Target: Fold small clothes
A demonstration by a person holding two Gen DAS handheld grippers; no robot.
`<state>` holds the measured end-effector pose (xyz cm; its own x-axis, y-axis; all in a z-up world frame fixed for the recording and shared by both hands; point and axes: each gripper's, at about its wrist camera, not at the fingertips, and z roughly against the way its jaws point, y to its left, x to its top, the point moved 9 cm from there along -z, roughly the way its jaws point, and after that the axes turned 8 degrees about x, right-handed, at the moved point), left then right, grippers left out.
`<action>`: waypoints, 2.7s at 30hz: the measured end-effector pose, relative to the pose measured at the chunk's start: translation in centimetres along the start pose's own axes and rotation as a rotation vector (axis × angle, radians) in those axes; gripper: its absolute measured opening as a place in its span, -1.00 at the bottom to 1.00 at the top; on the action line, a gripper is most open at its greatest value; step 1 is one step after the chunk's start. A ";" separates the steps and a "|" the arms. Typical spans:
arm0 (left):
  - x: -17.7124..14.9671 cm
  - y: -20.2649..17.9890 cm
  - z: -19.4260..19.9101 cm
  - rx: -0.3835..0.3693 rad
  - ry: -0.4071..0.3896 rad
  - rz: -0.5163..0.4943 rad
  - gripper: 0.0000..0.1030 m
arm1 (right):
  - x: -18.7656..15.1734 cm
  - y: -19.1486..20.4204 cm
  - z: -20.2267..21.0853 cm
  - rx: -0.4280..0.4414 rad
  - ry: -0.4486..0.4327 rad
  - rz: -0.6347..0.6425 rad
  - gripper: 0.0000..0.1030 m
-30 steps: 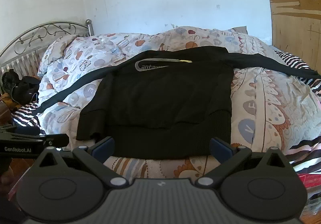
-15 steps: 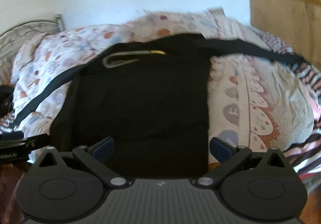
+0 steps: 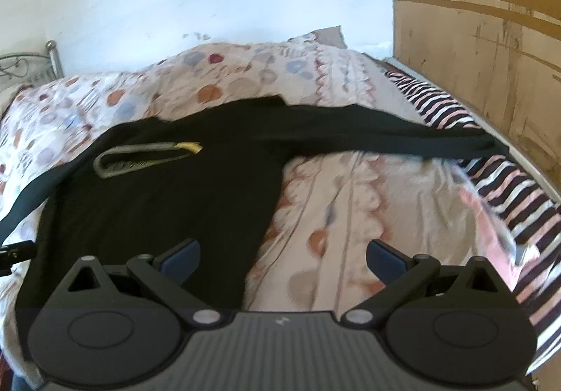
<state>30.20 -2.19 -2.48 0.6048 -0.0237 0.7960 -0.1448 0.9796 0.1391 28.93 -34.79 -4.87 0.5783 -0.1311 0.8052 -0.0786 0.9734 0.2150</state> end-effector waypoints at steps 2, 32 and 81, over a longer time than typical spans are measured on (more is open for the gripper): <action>0.9 -1.1 -1.1 0.001 -0.001 0.004 0.99 | 0.9 -1.3 -0.9 -0.015 -0.009 -0.003 1.00; 2.1 -12.1 -10.2 -0.048 0.080 -0.023 0.99 | 6.8 -36.2 -11.7 -0.240 -0.260 -0.618 0.99; 4.7 -0.1 -8.7 0.028 0.050 0.220 0.99 | 25.2 -6.8 -7.3 0.023 -0.519 0.239 -0.98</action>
<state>39.88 -0.67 -3.87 0.5940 0.2000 0.7792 -0.2985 0.9542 -0.0173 49.91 -43.34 9.92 0.0681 0.0114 0.9976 -0.1795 0.9838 0.0010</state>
